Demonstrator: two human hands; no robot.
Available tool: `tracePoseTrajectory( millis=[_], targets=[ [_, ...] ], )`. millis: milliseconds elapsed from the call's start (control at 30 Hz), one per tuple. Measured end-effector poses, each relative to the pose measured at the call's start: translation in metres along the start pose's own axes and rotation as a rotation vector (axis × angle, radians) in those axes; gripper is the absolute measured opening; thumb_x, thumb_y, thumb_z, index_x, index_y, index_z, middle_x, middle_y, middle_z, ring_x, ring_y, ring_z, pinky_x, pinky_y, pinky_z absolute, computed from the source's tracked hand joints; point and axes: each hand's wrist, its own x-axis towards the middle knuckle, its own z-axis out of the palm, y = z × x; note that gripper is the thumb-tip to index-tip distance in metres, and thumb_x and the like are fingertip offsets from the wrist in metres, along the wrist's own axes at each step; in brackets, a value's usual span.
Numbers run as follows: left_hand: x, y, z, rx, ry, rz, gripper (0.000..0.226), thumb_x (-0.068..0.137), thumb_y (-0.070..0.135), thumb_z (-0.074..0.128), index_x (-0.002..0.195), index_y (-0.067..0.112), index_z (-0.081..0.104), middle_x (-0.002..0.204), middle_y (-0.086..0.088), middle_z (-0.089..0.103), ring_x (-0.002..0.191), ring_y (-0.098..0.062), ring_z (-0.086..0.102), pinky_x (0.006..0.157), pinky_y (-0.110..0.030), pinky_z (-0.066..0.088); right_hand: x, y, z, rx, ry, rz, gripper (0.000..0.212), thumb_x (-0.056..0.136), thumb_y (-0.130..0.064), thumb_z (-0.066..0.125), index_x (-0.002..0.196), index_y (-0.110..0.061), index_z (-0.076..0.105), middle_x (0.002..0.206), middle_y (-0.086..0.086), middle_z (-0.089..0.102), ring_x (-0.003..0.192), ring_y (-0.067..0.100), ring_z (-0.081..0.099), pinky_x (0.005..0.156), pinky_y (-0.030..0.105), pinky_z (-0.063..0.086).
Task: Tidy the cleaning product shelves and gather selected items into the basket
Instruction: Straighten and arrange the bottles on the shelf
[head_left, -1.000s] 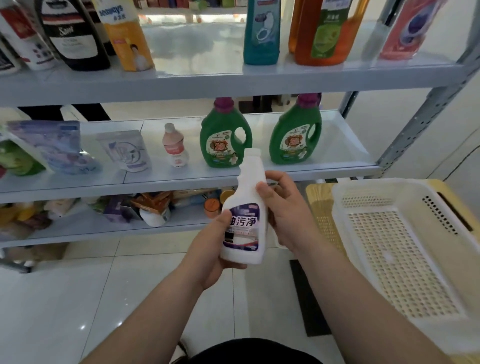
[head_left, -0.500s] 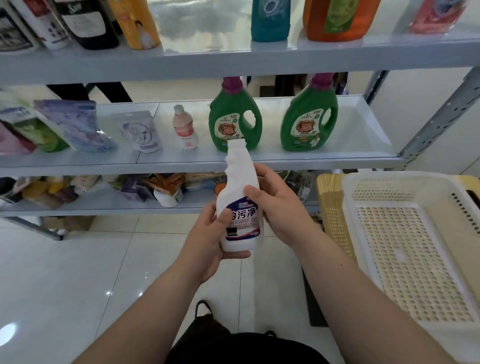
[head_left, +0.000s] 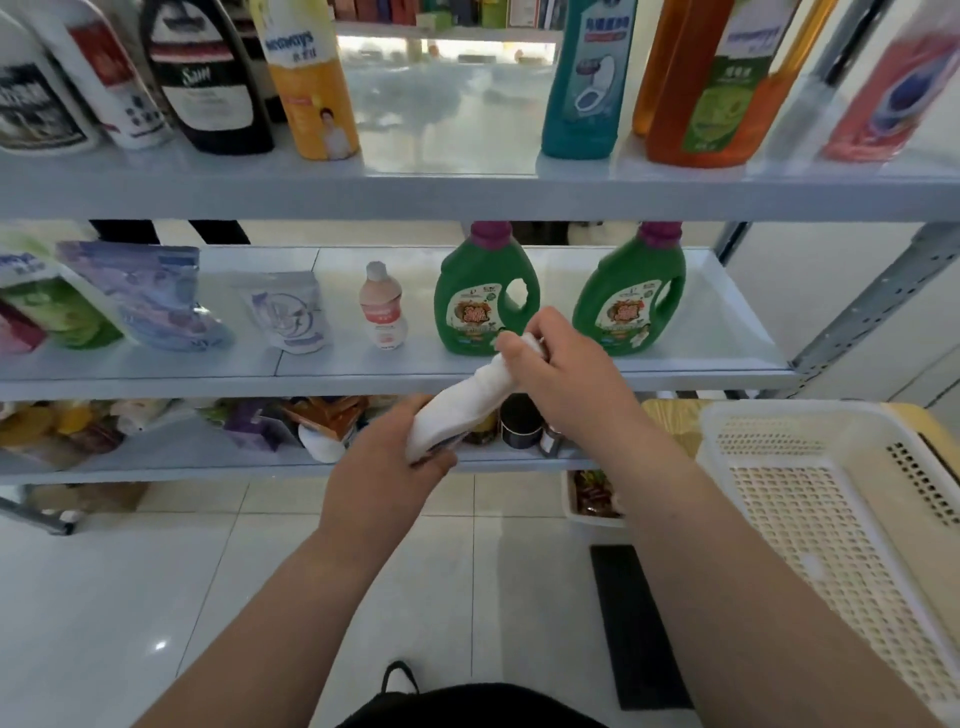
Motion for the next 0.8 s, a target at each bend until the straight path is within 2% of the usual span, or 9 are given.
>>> tracePoseTrajectory(
  millis=[133,200,300,400,533,600,667,733,800],
  targets=[
    [0.031,-0.011,-0.026,0.063,-0.027,0.072,0.056,0.081,0.042,0.079,0.13,0.043,0.051,0.105,0.021,0.06,0.089,-0.006,0.053,0.073,-0.027,0.041,0.028,-0.03,0.0,-0.268,0.044,-0.069,0.031,0.107,-0.045,0.036,0.086,-0.025,0.046,0.073,-0.002,0.055,0.067,0.018,0.054,0.054,0.035,0.036],
    [0.046,-0.015,-0.043,-0.039,-0.104,0.033,0.062,0.075,0.047,0.08,0.127,0.054,0.047,0.098,0.026,0.061,0.084,-0.005,0.058,0.07,-0.027,0.045,0.038,-0.045,-0.002,-0.321,0.095,-0.211,0.033,0.109,-0.04,0.034,0.085,-0.021,0.045,0.069,-0.003,0.053,0.064,0.021,0.053,0.054,0.035,0.039],
    [0.066,-0.022,-0.066,-0.29,-0.289,-0.049,0.062,0.067,0.043,0.087,0.108,0.072,0.051,0.091,0.025,0.069,0.078,-0.008,0.069,0.058,-0.029,0.06,0.047,-0.067,-0.006,-0.32,0.163,-0.406,0.031,0.107,-0.039,0.033,0.08,-0.025,0.038,0.06,-0.01,0.041,0.057,0.021,0.044,0.052,0.035,0.031],
    [0.081,-0.028,-0.082,-0.434,-0.402,-0.058,0.064,0.06,0.038,0.091,0.103,0.071,0.058,0.094,0.022,0.072,0.079,-0.007,0.073,0.054,-0.032,0.062,0.056,-0.085,-0.006,-0.335,0.203,-0.502,0.032,0.103,-0.042,0.031,0.076,-0.026,0.038,0.06,-0.015,0.036,0.057,0.019,0.042,0.053,0.035,0.031],
    [0.095,-0.03,-0.094,-0.303,-0.279,0.045,0.065,0.061,0.055,0.083,0.109,0.078,0.045,0.092,0.029,0.068,0.083,0.005,0.065,0.061,-0.025,0.057,0.077,-0.104,0.0,-0.362,0.26,-0.335,0.039,0.107,-0.038,0.035,0.076,-0.018,0.049,0.063,-0.008,0.051,0.059,0.016,0.048,0.056,0.035,0.035],
    [0.102,-0.029,-0.098,-0.147,-0.165,0.118,0.066,0.071,0.056,0.081,0.12,0.071,0.039,0.088,0.032,0.061,0.081,0.008,0.059,0.064,-0.019,0.047,0.088,-0.113,0.0,-0.346,0.256,-0.22,0.042,0.109,-0.035,0.036,0.074,-0.019,0.051,0.067,0.0,0.056,0.065,0.017,0.051,0.061,0.038,0.035],
    [0.109,-0.029,-0.103,-0.119,-0.107,0.149,0.06,0.076,0.058,0.077,0.122,0.062,0.039,0.089,0.032,0.057,0.084,0.009,0.055,0.066,-0.021,0.046,0.095,-0.122,0.002,-0.234,0.272,-0.157,0.045,0.108,-0.043,0.039,0.076,-0.017,0.056,0.072,0.003,0.058,0.068,0.013,0.052,0.063,0.039,0.036],
    [0.116,-0.028,-0.108,-0.238,-0.104,0.123,0.049,0.074,0.064,0.072,0.115,0.061,0.046,0.09,0.026,0.063,0.084,0.002,0.061,0.064,-0.028,0.054,0.095,-0.13,0.008,0.017,0.318,-0.152,0.049,0.1,-0.059,0.044,0.087,-0.016,0.063,0.077,0.004,0.06,0.068,0.008,0.052,0.066,0.035,0.043],
    [0.121,-0.024,-0.113,-0.522,-0.123,0.065,0.037,0.072,0.071,0.067,0.105,0.062,0.053,0.096,0.023,0.068,0.083,-0.007,0.07,0.055,-0.031,0.059,0.093,-0.134,0.019,0.255,0.325,-0.164,0.035,0.094,-0.063,0.052,0.097,-0.03,0.064,0.085,0.003,0.063,0.073,0.009,0.059,0.069,0.031,0.051]
  ],
)
